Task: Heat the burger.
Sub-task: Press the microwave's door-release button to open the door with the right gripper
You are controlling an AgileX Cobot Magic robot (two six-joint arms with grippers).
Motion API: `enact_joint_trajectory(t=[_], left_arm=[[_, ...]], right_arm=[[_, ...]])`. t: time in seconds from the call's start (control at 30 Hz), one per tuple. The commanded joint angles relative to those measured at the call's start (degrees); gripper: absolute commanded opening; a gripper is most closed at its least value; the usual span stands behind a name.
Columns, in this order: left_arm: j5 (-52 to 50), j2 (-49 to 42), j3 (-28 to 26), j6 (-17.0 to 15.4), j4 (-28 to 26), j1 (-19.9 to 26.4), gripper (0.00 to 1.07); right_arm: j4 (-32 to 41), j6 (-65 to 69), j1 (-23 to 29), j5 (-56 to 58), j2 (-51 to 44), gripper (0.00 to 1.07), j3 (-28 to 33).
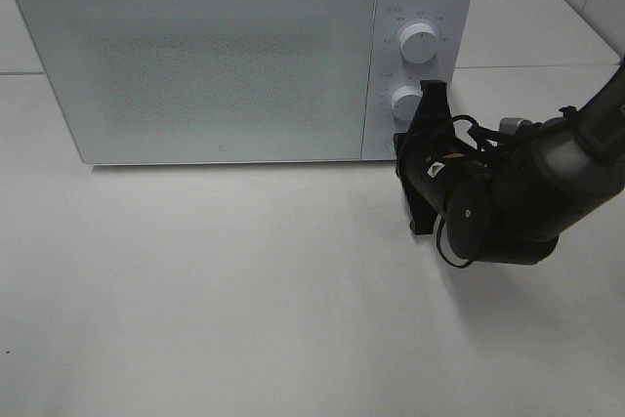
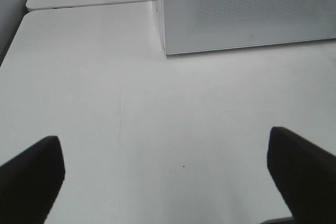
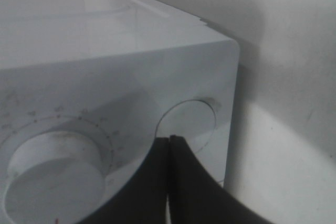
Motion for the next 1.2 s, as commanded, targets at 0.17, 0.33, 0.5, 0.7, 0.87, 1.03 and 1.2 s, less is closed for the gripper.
enact_joint_trajectory(t=[0.17,0.33,0.5,0.7,0.87,1.03,1.2], left_arm=[[0.0,-1.1,0.1,-0.3,-0.2,-0.1,1.01],[0.0,-1.1,0.1,-0.3,-0.1,-0.1,1.01],[0.0,-1.1,0.1,-0.3,-0.1,-0.1,1.01],[0.0,-1.1,0.1,-0.3,-0.2,-0.1,1.01],[0.0,-1.1,0.1,-0.3,-0.1,-0.1,1.01],[0.0,-1.1,0.1,-0.3,-0.1,-0.1,1.01],[0.0,-1.1,0.1,-0.3,-0.1,-0.1,1.01]], right_arm=[[-0.9,0.0,-0.3,0.5,1.9,0.00,-1.9],[-0.7,0.3,-0.3,0.1,2.4,0.00,-3.2],[-0.2,0.2,-1.1,-0.2,2.9,0.00,-4.2],[0.3,-1.8,-2.3,-0.7,3.0,0.00,-6.0],[0.8,-2.1,-2.3,-0.8,3.0,0.00,-7.6],[2.2,-3.2,-3.0,-3.1,3.0,0.00,-9.4],[2.8,-4.0,-3.0,-5.7,3.0,0.00,-11.5]])
